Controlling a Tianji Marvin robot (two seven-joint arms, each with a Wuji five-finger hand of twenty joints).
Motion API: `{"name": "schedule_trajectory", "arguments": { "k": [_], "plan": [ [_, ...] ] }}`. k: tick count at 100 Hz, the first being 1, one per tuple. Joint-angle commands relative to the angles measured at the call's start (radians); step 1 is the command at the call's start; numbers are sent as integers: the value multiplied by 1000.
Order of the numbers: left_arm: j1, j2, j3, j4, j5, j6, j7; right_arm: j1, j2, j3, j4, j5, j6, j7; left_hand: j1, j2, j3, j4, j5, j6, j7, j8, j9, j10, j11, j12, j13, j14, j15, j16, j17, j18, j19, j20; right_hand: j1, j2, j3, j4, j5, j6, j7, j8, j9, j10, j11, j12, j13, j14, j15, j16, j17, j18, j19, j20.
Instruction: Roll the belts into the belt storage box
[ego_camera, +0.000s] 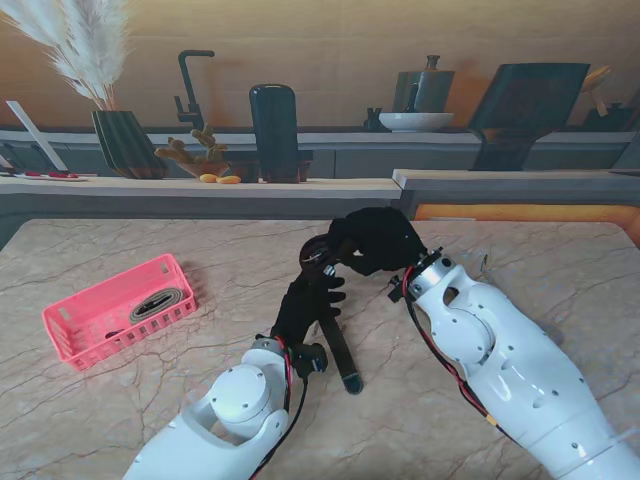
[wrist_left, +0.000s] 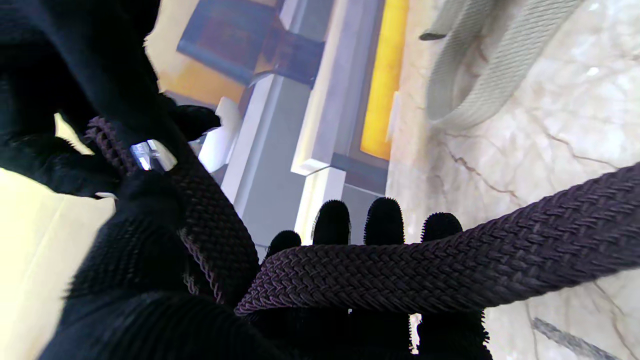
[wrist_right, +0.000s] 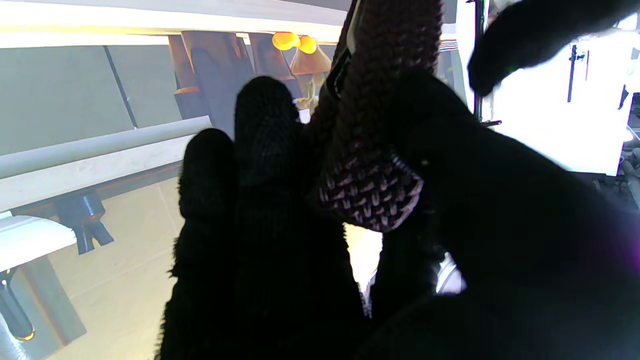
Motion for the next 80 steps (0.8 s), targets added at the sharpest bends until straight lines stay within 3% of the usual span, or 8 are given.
{"name": "schedule_trajectory", "arguments": {
  "k": [1, 11, 13, 16, 18, 36, 58, 80],
  "plan": [
    [-2, -23, 6, -16, 6, -19, 14, -26, -9, -20, 17, -12, 1, -9, -60, -49, -32, 22, -16, -167, -11, -13, -38, -42, -25, -27, -16, -49, -25, -12, 6, -23, -13, -16, 79, 96, 61, 76, 40, 18, 104, 34, 70, -82, 122, 16, 37, -76, 8, 6, 7, -51, 13, 21],
    [-6, -29, 9, -13, -3, -57, 32, -36, -13, -34, 28, -15, 7, -38, -110, -92, -29, 17, -49, -179, -16, -24, -66, -54, -27, -32, -19, -67, -50, -18, 12, -29, -30, -26, 79, 98, 58, 78, 38, 14, 105, 36, 70, -82, 123, 15, 38, -78, 8, 6, 9, -53, 14, 20],
    [-6, -30, 9, -13, -5, -64, 34, -37, -14, -36, 30, -15, 9, -44, -189, -135, 126, 3, -55, -180, -3, -47, -68, -55, -24, -41, -16, -68, -57, -11, 20, -31, -41, -33, 79, 99, 57, 79, 37, 13, 105, 37, 69, -84, 123, 14, 39, -78, 8, 6, 8, -53, 14, 20],
    [-6, -30, 10, -13, -8, -74, 35, -39, -15, -40, 33, -15, 13, -53, -215, -160, 173, -4, -60, -183, -1, -54, -72, -57, -24, -44, -18, -72, -61, -11, 22, -33, -41, -34, 78, 100, 56, 80, 37, 11, 104, 37, 70, -84, 124, 14, 39, -81, 8, 6, 9, -54, 14, 20],
    [-7, -30, 10, -14, -10, -79, 36, -41, -16, -43, 35, -14, 16, -57, -261, -186, 272, -22, -59, -184, -9, -48, -72, -58, -27, -37, -16, -74, -62, -19, 22, -33, -42, -33, 78, 101, 55, 80, 36, 10, 104, 38, 70, -84, 124, 13, 39, -80, 7, 6, 9, -56, 14, 19],
    [-9, -29, 14, -14, -7, -113, 31, -43, -30, -72, 58, 30, 30, -73, -310, -255, 412, -54, -57, -210, -110, -99, -89, -66, -27, -41, -6, -86, -81, -30, 47, -41, -64, -47, 79, 113, 50, 80, 24, 1, 104, 47, 65, -77, 129, 13, 40, -81, 6, 5, 9, -54, 15, 18],
    [2, -31, 4, -37, -76, -130, 35, -37, -40, -107, 101, 48, -3, -107, -313, -208, 409, -55, -57, -249, -169, -106, -88, -71, -22, -39, 0, -90, -84, -30, 49, -44, -69, -49, 76, 148, 29, 73, -1, -38, 96, 77, 40, -99, 129, 11, 20, -86, -10, 5, -14, -52, -3, 8],
    [18, -30, -11, -71, -163, -110, 35, -18, -39, -140, 135, 32, -37, -121, -134, -164, 366, -20, -55, -218, -105, -35, -7, -81, 31, -11, 74, -92, -33, -8, 111, -62, -56, -50, 74, 204, -11, 60, -33, -66, 88, 95, -2, -102, 101, 1, -20, -76, -58, -1, -67, -34, -59, -22]
  ]
}}
